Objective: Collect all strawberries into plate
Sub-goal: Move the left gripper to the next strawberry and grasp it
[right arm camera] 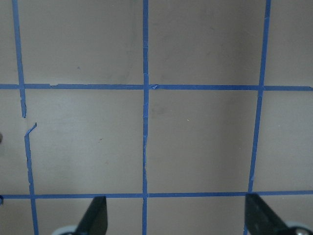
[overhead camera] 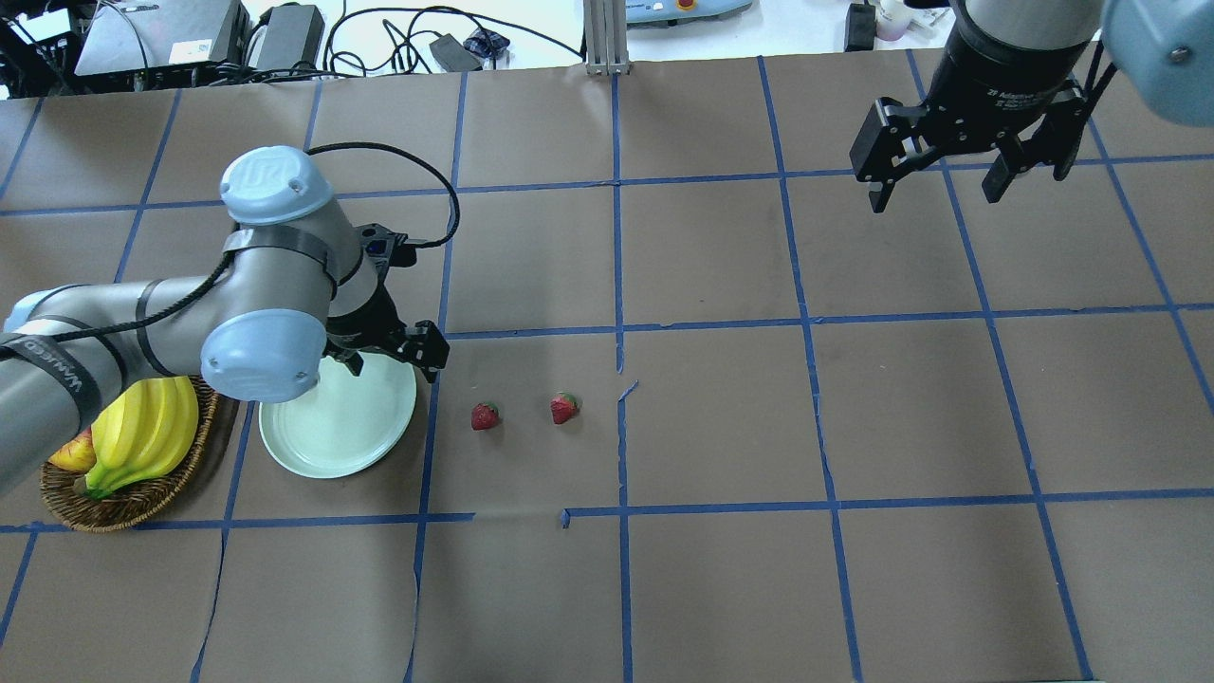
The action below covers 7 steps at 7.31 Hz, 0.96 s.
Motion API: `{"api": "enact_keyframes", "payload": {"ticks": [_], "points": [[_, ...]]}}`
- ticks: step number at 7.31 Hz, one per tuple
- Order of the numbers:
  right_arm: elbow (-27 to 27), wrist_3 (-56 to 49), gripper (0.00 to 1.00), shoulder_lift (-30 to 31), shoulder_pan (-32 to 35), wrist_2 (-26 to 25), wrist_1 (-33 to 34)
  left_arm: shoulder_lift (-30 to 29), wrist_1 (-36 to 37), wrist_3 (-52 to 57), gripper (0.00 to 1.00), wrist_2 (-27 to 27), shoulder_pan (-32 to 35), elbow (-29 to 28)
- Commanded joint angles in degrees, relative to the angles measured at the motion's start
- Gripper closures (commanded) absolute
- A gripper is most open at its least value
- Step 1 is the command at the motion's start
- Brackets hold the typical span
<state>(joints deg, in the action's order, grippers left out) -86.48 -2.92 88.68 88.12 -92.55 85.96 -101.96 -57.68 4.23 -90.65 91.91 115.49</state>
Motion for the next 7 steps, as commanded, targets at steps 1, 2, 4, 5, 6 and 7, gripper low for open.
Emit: {"api": "enact_keyframes", "payload": {"ticks": [1, 2, 4, 5, 6, 7], "points": [[0.0, -0.2, 0.00, 0.0, -0.1, 0.0, 0.1, -3.2, 3.2, -8.2, 0.10, 3.0, 6.8, 1.0], [0.0, 0.0, 0.00, 0.0, -0.1, 0.0, 0.0, -4.9, 3.4, -8.0, 0.15, 2.8, 6.8, 1.8], [0.0, -0.1, 0.00, 0.0, -0.1, -0.1, -0.1, -5.8, 3.3, -7.6, 0.43, 2.4, 7.1, 2.0], [0.0, -0.2, 0.00, 0.0, -0.1, 0.0, 0.0, -5.8, 3.3, -7.3, 0.72, 2.4, 7.1, 1.9], [0.0, -0.2, 0.00, 0.0, -0.1, 0.0, 0.0, -6.0, 3.2, -7.0, 0.93, 2.3, 7.1, 1.8], [0.1, -0.2, 0.00, 0.0, -0.1, 0.0, 0.1, -6.0, 3.2, -5.8, 1.00, 2.2, 7.1, 1.8]]}}
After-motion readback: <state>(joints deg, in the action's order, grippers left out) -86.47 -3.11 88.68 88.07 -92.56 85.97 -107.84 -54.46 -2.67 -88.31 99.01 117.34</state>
